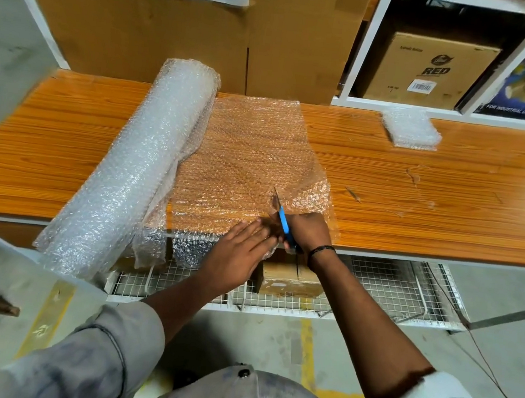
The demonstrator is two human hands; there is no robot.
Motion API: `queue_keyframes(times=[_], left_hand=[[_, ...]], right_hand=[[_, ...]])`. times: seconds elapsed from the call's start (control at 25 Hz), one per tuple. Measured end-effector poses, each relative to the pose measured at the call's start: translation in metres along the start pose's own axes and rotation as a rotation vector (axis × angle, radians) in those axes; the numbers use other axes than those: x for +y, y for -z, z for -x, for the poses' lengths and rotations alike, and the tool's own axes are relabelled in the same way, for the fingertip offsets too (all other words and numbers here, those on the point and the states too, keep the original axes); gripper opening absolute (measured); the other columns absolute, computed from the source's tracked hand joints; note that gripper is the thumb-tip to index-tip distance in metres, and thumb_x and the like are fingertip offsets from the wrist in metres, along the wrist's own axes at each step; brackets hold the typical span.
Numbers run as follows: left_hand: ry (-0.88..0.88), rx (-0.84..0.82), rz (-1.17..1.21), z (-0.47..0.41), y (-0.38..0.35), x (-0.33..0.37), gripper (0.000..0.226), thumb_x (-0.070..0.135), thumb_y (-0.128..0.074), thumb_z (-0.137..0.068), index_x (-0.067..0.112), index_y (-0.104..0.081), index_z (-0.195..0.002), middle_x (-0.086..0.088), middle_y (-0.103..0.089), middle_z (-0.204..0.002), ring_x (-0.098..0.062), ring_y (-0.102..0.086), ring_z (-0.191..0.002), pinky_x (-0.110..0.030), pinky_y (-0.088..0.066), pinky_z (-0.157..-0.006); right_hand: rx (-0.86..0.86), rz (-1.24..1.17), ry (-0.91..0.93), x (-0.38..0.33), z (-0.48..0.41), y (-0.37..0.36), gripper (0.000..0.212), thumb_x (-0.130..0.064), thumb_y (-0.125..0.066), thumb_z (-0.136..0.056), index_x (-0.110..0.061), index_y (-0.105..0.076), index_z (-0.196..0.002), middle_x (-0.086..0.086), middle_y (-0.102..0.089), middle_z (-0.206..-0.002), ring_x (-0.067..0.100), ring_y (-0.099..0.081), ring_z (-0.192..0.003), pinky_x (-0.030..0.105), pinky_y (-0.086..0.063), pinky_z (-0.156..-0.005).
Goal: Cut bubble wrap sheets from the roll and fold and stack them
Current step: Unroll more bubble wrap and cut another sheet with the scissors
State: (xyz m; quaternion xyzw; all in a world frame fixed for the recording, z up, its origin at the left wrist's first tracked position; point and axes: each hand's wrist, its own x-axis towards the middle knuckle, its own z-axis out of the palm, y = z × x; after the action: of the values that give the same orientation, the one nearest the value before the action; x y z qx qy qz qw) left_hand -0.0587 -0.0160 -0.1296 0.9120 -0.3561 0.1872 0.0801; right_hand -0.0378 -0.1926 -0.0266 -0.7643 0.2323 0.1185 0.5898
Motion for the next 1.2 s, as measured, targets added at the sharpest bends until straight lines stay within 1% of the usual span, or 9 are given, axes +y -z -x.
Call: queue_keyframes(times=[0.12, 0.24, 0.36, 0.52, 0.64, 0.76, 0.92, 1.04, 1.2], left_hand=[[-0.012, -0.065, 0.031, 0.001, 0.005, -0.005, 0.051, 0.043, -0.035, -0.104, 0.020, -0.058, -0.143, -0.010, -0.056, -0.149, -0.031, -0.048, -0.141, -0.052, -0.034, -0.117], [0.068, -0.048, 0.171, -0.008, 0.019, -0.017, 0.064, 0.063, -0.029, -0.101, 0.025, -0.057, -0.144, -0.006, -0.049, -0.155, -0.026, -0.043, -0.142, -0.049, -0.027, -0.118], [0.198, 0.014, 0.175, -0.044, 0.026, -0.040, 0.055, 0.059, -0.036, -0.100, 0.025, -0.064, -0.133, 0.000, -0.058, -0.144, -0.024, -0.051, -0.132, -0.047, -0.036, -0.113], [0.289, -0.012, 0.248, -0.074, 0.010, -0.060, 0.046, 0.053, -0.039, -0.104, 0.024, -0.067, -0.126, 0.004, -0.064, -0.130, -0.020, -0.056, -0.121, -0.040, -0.041, -0.105], [0.387, 0.006, 0.290, -0.083, -0.002, -0.067, 0.032, 0.041, -0.055, -0.101, 0.022, -0.065, -0.124, 0.002, -0.062, -0.128, -0.023, -0.056, -0.119, -0.039, -0.046, -0.097], [0.425, -0.034, 0.267, -0.091, -0.008, -0.065, 0.030, 0.041, -0.065, -0.094, 0.024, -0.067, -0.119, 0.003, -0.062, -0.128, -0.025, -0.052, -0.122, -0.042, -0.043, -0.099], [0.497, 0.015, 0.262, -0.094, -0.021, -0.064, 0.019, 0.040, -0.066, -0.093, 0.031, -0.070, -0.109, 0.008, -0.063, -0.118, -0.022, -0.049, -0.121, -0.041, -0.036, -0.098], [0.511, 0.027, 0.242, -0.094, -0.025, -0.063, 0.019, 0.036, -0.063, -0.097, 0.026, -0.071, -0.111, 0.007, -0.066, -0.121, -0.022, -0.050, -0.125, -0.042, -0.033, -0.101], [0.509, 0.055, 0.228, -0.096, -0.023, -0.062, 0.016, 0.033, -0.060, -0.099, 0.024, -0.069, -0.109, 0.005, -0.066, -0.117, -0.022, -0.054, -0.119, -0.042, -0.038, -0.099]], right_hand=[[0.023, 0.052, 0.013, 0.001, -0.003, 0.001, 0.030, -0.022, -0.079, -0.083, 0.004, -0.073, -0.070, 0.025, -0.070, -0.069, 0.024, -0.057, -0.051, 0.035, -0.048, -0.058], [0.035, 0.082, -0.008, 0.006, -0.001, 0.005, 0.029, -0.018, -0.074, -0.087, 0.009, -0.072, -0.076, 0.024, -0.072, -0.070, 0.024, -0.058, -0.052, 0.030, -0.046, -0.055], [0.034, 0.026, -0.065, 0.010, 0.003, 0.008, 0.023, -0.011, -0.069, -0.089, 0.001, -0.071, -0.069, 0.012, -0.067, -0.056, 0.018, -0.055, -0.041, 0.023, -0.040, -0.048], [0.068, -0.042, -0.114, 0.010, -0.004, 0.010, 0.020, -0.013, -0.069, -0.091, 0.003, -0.075, -0.080, 0.014, -0.071, -0.064, 0.016, -0.057, -0.040, 0.019, -0.041, -0.046], [0.065, -0.020, -0.097, 0.009, -0.003, 0.010, 0.025, -0.021, -0.073, -0.088, 0.003, -0.076, -0.079, 0.016, -0.073, -0.068, 0.015, -0.057, -0.041, 0.018, -0.037, -0.045], [0.038, -0.046, -0.069, 0.007, 0.002, 0.005, 0.033, -0.033, -0.076, -0.086, -0.003, -0.074, -0.071, 0.016, -0.068, -0.064, 0.018, -0.052, -0.040, 0.020, -0.028, -0.045], [-0.029, -0.038, -0.043, 0.001, -0.002, 0.002, 0.041, -0.039, -0.075, -0.087, -0.003, -0.073, -0.068, 0.018, -0.066, -0.061, 0.019, -0.048, -0.040, 0.021, -0.026, -0.045], [-0.052, 0.004, -0.023, -0.004, -0.010, 0.001, 0.041, -0.034, -0.074, -0.089, 0.002, -0.074, -0.069, 0.017, -0.065, -0.058, 0.020, -0.048, -0.040, 0.019, -0.028, -0.042], [-0.054, 0.006, 0.011, -0.007, -0.022, 0.002, 0.040, -0.024, -0.073, -0.091, 0.012, -0.072, -0.074, 0.017, -0.064, -0.057, 0.019, -0.048, -0.037, 0.017, -0.031, -0.038]])
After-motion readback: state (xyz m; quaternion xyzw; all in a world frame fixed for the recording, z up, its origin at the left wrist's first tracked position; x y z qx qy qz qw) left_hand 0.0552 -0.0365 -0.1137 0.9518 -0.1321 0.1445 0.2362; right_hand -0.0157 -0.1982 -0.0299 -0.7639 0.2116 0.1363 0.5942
